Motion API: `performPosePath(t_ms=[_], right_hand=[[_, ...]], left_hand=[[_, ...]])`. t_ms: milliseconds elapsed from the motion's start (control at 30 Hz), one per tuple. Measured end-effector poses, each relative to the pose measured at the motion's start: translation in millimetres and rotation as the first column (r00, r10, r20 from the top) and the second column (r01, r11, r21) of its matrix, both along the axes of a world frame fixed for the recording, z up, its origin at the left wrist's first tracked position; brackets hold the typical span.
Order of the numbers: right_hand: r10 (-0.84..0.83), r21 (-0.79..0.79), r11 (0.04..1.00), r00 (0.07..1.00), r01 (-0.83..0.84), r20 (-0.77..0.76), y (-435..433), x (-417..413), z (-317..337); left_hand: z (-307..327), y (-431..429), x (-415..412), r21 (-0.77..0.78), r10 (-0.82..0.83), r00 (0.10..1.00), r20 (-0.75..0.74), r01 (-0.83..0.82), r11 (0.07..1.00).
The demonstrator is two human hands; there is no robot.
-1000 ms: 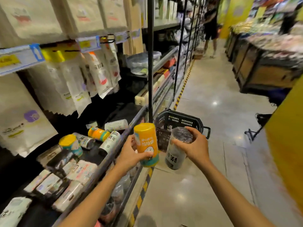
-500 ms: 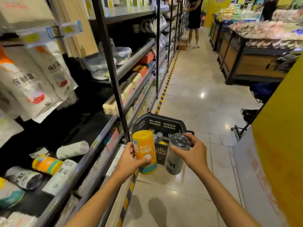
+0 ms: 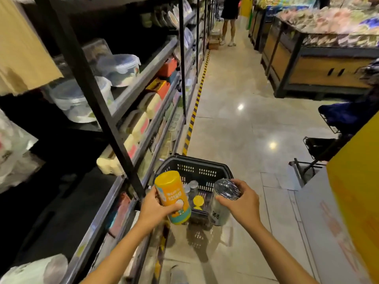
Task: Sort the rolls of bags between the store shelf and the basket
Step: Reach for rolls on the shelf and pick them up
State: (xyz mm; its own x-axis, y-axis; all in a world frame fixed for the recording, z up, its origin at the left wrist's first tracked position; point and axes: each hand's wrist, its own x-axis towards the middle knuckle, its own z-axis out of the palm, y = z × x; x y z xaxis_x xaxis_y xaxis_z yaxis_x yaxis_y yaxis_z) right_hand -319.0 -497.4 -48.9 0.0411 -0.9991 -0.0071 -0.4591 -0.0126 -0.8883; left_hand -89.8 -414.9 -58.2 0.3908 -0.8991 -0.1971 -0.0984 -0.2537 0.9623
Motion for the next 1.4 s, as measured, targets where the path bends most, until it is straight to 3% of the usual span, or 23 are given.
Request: performPosePath(t_ms=[200,533,767,900,1100,1400], right_hand=[[-0.022,0.051,0.998,1.000,0.022,-0.008,-77.5,43.9,-9.5],[-0.064,0.172,0.983,0.997,0.070,-0.039,-181.5,56.7,-55.1],[-0.152,0.297,0.941,0.987,0.161,-0.054,-222.8,49.9,-131.4],[-0.207,0.365,0.905,0.976,0.218,-0.068,-225.8,47.7,-203.3],[-0.288,0.427,0.850,0.951,0.309,-0.115,-216.0,55.1,-317.5],[-0.351,0.437,0.810,0.921,0.390,-0.171,-196.5,71.4,-422.1]], left_hand=[[-17.4,-97.7,52.7,0.032,-0.014,1.000,0.025,0.013,0.999],[-62.5,-211.7,74.5,0.211,-0.031,0.990,0.135,0.002,0.978],[-116.9,-291.3,62.9,0.286,-0.157,0.975,0.160,0.107,0.952],[-181.8,-340.7,48.6,0.309,-0.266,0.951,0.156,0.209,0.928],[-329.0,-397.4,28.0,0.366,-0.429,0.892,0.145,0.354,0.861],[-518.1,-419.6,-10.6,0.457,-0.776,0.592,0.219,0.640,0.617]])
